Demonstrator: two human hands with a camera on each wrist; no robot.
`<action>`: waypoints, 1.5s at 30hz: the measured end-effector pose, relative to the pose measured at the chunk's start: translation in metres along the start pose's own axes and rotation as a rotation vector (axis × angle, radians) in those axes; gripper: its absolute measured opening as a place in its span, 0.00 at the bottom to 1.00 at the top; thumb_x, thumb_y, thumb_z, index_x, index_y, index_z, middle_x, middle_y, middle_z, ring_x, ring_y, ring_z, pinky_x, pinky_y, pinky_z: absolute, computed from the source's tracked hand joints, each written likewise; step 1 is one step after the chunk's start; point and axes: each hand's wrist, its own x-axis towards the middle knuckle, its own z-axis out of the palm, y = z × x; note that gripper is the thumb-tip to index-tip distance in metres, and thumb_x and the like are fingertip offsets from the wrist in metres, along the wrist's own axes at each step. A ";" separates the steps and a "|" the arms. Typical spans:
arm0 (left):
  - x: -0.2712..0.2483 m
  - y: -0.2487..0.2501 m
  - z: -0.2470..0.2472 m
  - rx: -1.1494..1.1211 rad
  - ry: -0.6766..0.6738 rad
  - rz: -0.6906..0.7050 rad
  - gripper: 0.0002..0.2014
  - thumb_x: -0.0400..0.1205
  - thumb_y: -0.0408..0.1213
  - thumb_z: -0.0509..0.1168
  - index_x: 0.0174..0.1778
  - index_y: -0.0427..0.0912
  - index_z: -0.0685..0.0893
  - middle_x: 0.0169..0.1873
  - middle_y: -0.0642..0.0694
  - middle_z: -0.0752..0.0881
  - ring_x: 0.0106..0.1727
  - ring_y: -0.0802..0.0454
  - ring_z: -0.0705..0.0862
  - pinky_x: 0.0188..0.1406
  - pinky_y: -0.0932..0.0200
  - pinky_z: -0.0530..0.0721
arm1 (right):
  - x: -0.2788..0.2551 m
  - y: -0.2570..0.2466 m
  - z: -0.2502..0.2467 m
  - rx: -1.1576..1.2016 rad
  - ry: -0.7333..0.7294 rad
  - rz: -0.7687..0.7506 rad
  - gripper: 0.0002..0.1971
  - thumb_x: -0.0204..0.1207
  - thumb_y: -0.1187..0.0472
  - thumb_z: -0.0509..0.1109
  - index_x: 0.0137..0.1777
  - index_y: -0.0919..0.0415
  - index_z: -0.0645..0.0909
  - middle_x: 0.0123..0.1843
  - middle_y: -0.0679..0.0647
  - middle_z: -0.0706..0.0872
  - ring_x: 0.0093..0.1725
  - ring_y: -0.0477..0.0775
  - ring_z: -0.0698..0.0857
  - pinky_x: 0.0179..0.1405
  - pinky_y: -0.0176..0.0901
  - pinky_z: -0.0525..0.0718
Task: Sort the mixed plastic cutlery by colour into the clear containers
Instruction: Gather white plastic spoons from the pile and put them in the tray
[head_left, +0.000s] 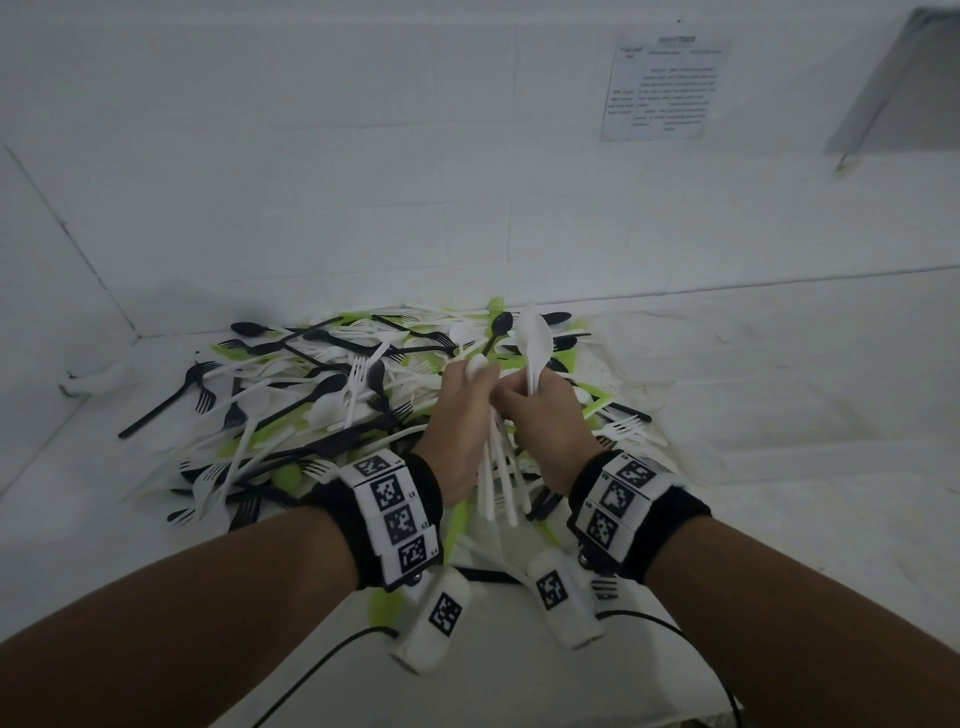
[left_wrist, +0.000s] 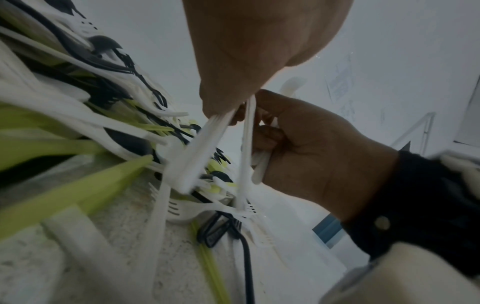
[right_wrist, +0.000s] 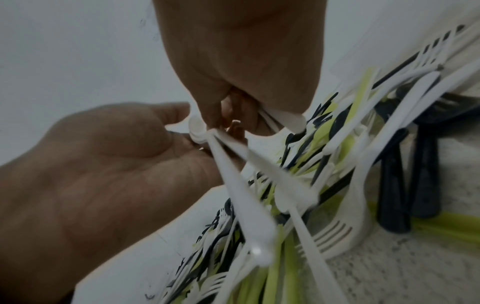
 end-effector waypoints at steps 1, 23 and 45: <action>-0.002 0.001 0.002 -0.004 -0.008 -0.010 0.16 0.86 0.40 0.64 0.69 0.44 0.75 0.63 0.38 0.87 0.65 0.45 0.88 0.67 0.39 0.87 | -0.001 -0.002 0.000 -0.040 -0.021 -0.005 0.09 0.80 0.68 0.71 0.37 0.66 0.79 0.29 0.52 0.83 0.26 0.45 0.79 0.26 0.36 0.75; -0.004 0.004 -0.009 0.043 0.083 -0.078 0.30 0.78 0.57 0.69 0.72 0.56 0.64 0.65 0.40 0.77 0.65 0.38 0.82 0.58 0.33 0.86 | -0.025 -0.001 0.003 -0.126 -0.235 0.072 0.18 0.93 0.56 0.55 0.40 0.59 0.75 0.35 0.57 0.78 0.26 0.49 0.74 0.27 0.41 0.74; -0.011 0.003 -0.028 0.054 0.137 0.036 0.15 0.85 0.27 0.53 0.67 0.42 0.73 0.51 0.36 0.80 0.44 0.46 0.81 0.39 0.52 0.83 | -0.023 0.008 0.014 -0.019 -0.260 -0.016 0.16 0.90 0.64 0.61 0.70 0.50 0.84 0.46 0.53 0.86 0.44 0.45 0.83 0.47 0.34 0.82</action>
